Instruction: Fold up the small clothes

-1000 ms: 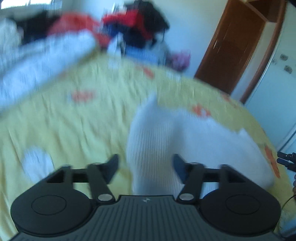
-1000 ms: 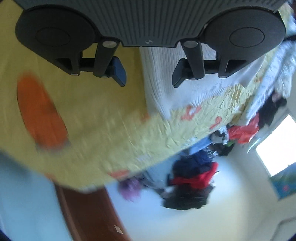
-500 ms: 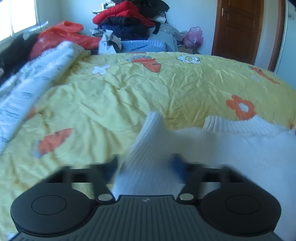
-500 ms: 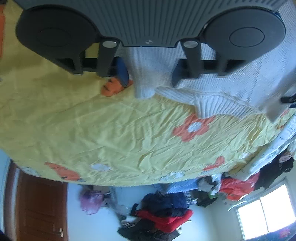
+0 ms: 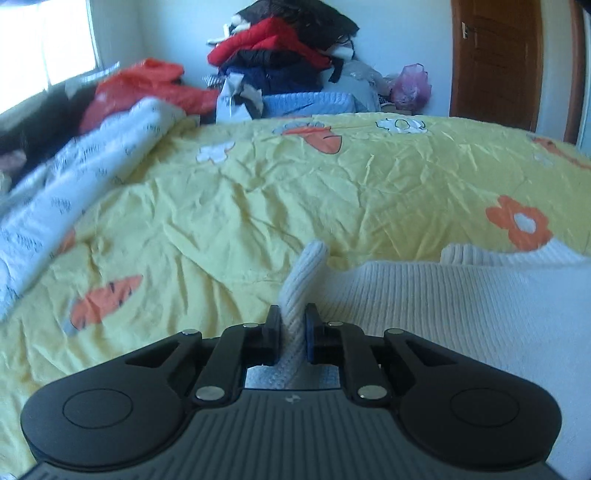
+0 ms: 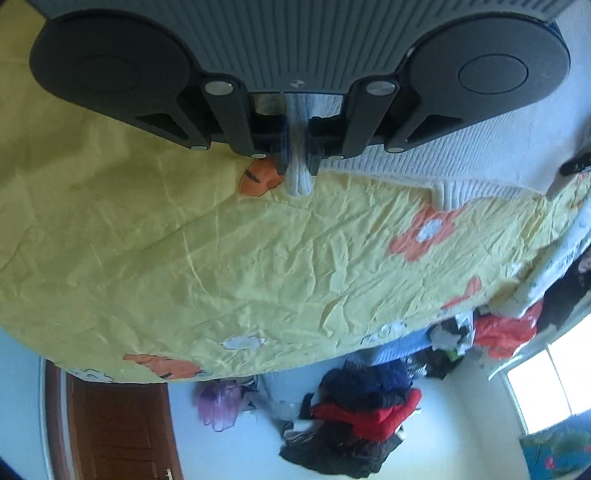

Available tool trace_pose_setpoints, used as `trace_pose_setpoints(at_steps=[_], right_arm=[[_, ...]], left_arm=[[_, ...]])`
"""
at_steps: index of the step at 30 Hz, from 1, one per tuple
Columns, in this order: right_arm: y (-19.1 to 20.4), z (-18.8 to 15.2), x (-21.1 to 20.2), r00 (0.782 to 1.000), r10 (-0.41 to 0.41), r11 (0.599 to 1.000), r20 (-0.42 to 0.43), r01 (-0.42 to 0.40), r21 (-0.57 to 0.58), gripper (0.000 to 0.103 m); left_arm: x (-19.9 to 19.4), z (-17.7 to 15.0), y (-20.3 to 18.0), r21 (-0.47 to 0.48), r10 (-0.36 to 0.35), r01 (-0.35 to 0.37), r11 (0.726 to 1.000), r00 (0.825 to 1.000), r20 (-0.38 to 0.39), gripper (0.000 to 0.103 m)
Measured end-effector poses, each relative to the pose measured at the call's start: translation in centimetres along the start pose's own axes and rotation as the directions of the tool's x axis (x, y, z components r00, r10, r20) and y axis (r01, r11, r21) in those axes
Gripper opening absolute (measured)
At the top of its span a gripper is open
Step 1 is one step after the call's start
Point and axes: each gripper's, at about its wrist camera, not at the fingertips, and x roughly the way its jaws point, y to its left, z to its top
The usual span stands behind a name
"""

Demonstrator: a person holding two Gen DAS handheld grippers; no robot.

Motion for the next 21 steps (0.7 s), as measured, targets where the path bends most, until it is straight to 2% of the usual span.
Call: trace_pose_setpoints(at_steps=[3, 4, 6, 8, 9, 10, 12, 14, 18, 19, 21], right_arm=[[-0.1, 0.3, -1.4, 1.0, -0.03, 0.999, 0.009, 0.03, 0.031, 0.043], [0.0, 0.6, -2.3, 0.999, -0.037, 0.998, 0.027, 0.036, 0.046, 0.044], [0.5, 0.9, -5.0, 0.993, -0.033, 0.999, 0.114, 0.028, 0.047, 0.046], [1.8, 0.8, -7.2, 0.984, -0.012, 1.0, 0.18, 0.007, 0.026, 0.058], [2.8, 0.7, -7.7, 0.98, 0.027, 0.999, 0.195, -0.03, 0.012, 0.067], [3.9, 0.7, -7.5, 0.98, 0.063, 0.998, 0.187, -0.061, -0.015, 0.072], [6.1, 0.6, -6.2, 0.986, 0.08, 0.994, 0.145, -0.068, -0.083, 0.071], [8.0, 0.3, -4.4, 0.992, 0.047, 0.985, 0.117, -0.026, -0.171, 0.071], [9.0, -0.6, -0.3, 0.997, -0.074, 0.964, 0.035, 0.08, -0.254, 0.071], [8.6, -1.2, 0.6, 0.994, -0.11, 0.962, 0.008, 0.108, -0.25, 0.074], [7.9, -1.0, 1.6, 0.995, -0.103, 0.973, -0.008, 0.099, -0.211, 0.079]], left_arm=[[-1.7, 0.3, -0.1, 0.03, 0.014, -0.015, 0.999, 0.999, 0.029, 0.016], [-2.8, 0.4, -0.1, 0.037, 0.018, -0.02, 0.999, 0.998, 0.056, 0.017], [-5.2, 0.7, -0.2, 0.042, 0.035, -0.04, 0.998, 0.992, 0.125, 0.019], [-6.8, 1.1, -0.5, 0.035, 0.026, -0.034, 0.999, 0.981, 0.191, 0.021], [-7.0, 1.4, -0.9, 0.036, 0.009, -0.017, 0.999, 0.979, 0.202, 0.021], [-6.8, 1.7, -1.5, 0.045, -0.013, 0.004, 0.999, 0.979, 0.201, 0.021], [-5.5, 2.2, -3.0, 0.063, -0.028, 0.017, 0.998, 0.983, 0.181, 0.021], [-3.6, 2.4, -4.3, 0.084, -0.046, 0.035, 0.996, 0.99, 0.134, 0.021], [0.9, 0.7, -4.8, 0.125, 0.013, -0.016, 0.992, 1.0, 0.021, 0.021], [1.1, 0.1, -4.2, 0.104, -0.007, 0.001, 0.995, 0.999, 0.05, 0.021], [1.3, 0.1, -3.1, 0.044, -0.042, 0.04, 0.998, 0.998, 0.039, 0.022]])
